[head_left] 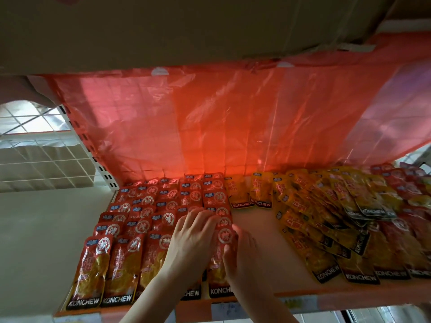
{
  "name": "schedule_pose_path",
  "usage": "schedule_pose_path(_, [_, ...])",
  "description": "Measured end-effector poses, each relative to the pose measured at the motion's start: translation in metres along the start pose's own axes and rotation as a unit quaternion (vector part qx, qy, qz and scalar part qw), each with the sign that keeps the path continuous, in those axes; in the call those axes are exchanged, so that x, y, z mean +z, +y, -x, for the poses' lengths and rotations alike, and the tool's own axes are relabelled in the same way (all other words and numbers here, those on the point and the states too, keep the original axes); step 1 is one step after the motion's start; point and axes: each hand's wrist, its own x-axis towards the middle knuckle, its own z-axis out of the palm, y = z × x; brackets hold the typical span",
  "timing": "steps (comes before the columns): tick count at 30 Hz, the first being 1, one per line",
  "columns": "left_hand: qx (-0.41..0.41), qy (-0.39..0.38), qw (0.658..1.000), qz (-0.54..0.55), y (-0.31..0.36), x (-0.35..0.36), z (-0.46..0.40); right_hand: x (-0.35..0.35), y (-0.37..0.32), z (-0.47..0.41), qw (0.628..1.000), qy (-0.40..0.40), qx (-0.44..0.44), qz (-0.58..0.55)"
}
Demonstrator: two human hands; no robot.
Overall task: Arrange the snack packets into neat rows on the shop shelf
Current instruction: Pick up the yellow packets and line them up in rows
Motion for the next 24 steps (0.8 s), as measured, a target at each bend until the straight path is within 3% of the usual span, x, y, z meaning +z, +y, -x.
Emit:
schedule_pose_path(4, [0.016,-0.022,1.000,0.009,0.019,0.007,-0.017,-0.023,0.006,-0.007,0.999,-0.009,-0.023,-0.042])
schedule_pose_path(9, [0.016,-0.080,0.997,0.005,0.042,0.028,-0.052,-0.066,0.032,-0.033,0.999,-0.048,-0.006,-0.013])
schedule_pose_path(15, [-0.041,-0.096,0.994,0.034,0.062,0.042,-0.068,-0.087,0.047,-0.075,0.990,-0.058,-0.100,0.085])
schedule_pose_path(20, [-0.077,-0.042,0.996,0.009,0.056,0.035,-0.059,-0.059,0.042,-0.116,0.953,-0.198,-0.150,0.176])
schedule_pose_path(24, [-0.106,-0.048,0.993,-0.005,0.043,0.024,-0.057,-0.034,0.037,-0.138,0.891,-0.335,-0.118,0.284])
